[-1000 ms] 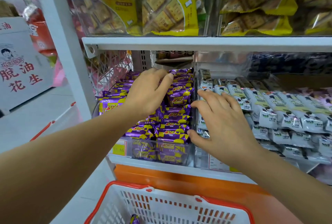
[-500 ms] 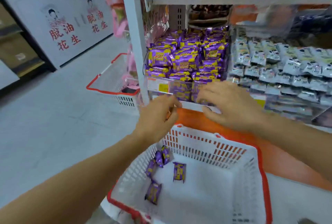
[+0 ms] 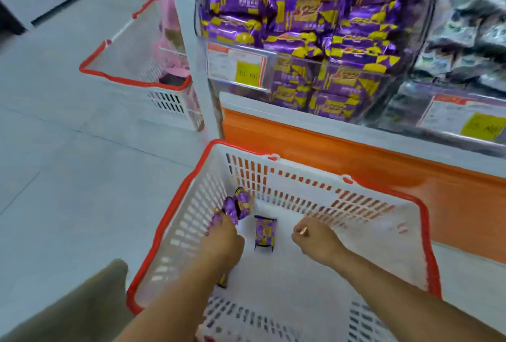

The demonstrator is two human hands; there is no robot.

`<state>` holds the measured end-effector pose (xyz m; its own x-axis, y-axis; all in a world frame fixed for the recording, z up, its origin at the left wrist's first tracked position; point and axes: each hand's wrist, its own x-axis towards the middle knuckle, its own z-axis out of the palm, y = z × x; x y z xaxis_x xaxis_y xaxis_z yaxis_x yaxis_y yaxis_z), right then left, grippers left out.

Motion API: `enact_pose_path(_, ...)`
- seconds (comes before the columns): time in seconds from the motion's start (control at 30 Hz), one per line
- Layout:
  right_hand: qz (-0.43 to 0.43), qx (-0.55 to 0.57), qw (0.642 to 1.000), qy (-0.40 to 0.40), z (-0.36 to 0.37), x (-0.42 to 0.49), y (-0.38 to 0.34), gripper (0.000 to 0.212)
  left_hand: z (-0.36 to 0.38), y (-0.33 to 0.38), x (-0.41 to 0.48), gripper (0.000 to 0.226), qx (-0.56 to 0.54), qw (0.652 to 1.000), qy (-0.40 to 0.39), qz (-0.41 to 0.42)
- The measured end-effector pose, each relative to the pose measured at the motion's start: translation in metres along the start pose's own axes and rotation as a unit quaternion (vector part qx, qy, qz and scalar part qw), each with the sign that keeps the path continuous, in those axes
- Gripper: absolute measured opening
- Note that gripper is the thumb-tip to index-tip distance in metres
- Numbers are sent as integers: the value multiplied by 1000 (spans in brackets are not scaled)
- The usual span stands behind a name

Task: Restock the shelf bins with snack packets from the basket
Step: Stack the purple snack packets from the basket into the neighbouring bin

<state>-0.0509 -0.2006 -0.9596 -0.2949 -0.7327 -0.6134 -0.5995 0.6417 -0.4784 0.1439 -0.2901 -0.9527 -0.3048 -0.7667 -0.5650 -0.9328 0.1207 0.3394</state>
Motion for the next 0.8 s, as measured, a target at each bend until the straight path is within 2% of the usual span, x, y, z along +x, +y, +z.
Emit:
enact_pose_path(0.17, 114, 72, 990, -33, 47, 50, 6, 27, 15, 7, 34, 66, 16, 999, 27, -1)
enact_pose_path(0.27, 154, 87, 983, -39, 74, 68, 1, 32, 16, 7, 49, 69, 111, 990, 75, 50)
enact_pose_path(0.37, 162, 89, 983, -1, 98, 83, -5, 35, 16, 5, 64, 82, 209, 972, 59, 91)
enact_pose_path(0.47, 162, 58, 984, 42, 107, 89, -13, 46, 16, 1, 78, 85, 226, 969, 50, 82)
enact_pose_path(0.57, 149, 64, 985, 58, 109, 89, -19, 49, 20, -2, 85, 75, 238, 967, 46, 78)
enact_pose_path(0.67, 110, 71, 990, 51, 108, 84, -23, 38, 25, -1, 83, 52, 235, 969, 31, 73)
enact_pose_path(0.8, 90, 78, 992, 34, 94, 71, -19, 38, 25, -5, 75, 33, 114, 991, 32, 68)
